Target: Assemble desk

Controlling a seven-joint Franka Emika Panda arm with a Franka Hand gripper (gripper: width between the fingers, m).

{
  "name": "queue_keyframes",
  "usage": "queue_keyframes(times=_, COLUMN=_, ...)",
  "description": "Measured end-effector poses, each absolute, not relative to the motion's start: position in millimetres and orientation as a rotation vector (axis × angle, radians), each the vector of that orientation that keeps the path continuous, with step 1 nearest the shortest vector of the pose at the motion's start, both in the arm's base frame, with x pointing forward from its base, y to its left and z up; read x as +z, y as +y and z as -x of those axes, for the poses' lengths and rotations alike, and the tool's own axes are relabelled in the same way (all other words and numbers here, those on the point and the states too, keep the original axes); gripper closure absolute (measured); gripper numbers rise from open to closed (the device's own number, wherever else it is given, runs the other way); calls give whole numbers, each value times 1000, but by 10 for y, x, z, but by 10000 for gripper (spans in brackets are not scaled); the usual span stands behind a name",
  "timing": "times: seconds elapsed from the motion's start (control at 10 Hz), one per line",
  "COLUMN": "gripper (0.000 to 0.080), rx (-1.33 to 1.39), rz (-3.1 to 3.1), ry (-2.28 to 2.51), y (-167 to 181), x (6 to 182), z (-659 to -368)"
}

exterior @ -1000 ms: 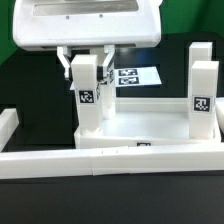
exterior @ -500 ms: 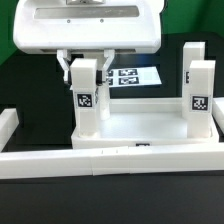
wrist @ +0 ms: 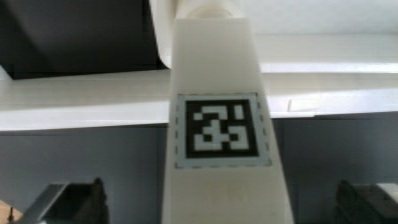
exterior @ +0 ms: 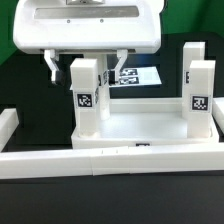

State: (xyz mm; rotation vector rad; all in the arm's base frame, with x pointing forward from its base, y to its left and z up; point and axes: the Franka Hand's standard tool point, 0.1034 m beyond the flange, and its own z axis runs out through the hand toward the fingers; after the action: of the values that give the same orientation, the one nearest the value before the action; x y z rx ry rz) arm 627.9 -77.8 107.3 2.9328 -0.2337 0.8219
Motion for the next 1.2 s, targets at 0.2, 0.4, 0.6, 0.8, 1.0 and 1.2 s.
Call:
queue_keyframes(times=0.2, gripper=150, rx=822, rz=-2933, ry=-234, y=-779, x=1073, z=-6279)
queue_keyframes(times=0.4, gripper=150, rx=823, rz=-2934, ry=-234, y=-775, x=1087, z=-6286)
queue_keyframes(times=0.6, gripper=150, rx=727, rz=-3024, ry=-245, y=-697, x=1241, z=-6331)
queue_keyframes(times=0.8, gripper=150, rx=661, rz=-3070, ry=-263, y=-682, x=1251, z=-6404)
queue_keyframes(times=1.0, gripper=150, rx=473, rz=-3156, ry=-272, y=-654, x=1214, z=-6388)
queue_keyframes(times=1.2, gripper=150, rx=311, rz=-3203, ry=-276, y=-672, x=1203, z=-6382)
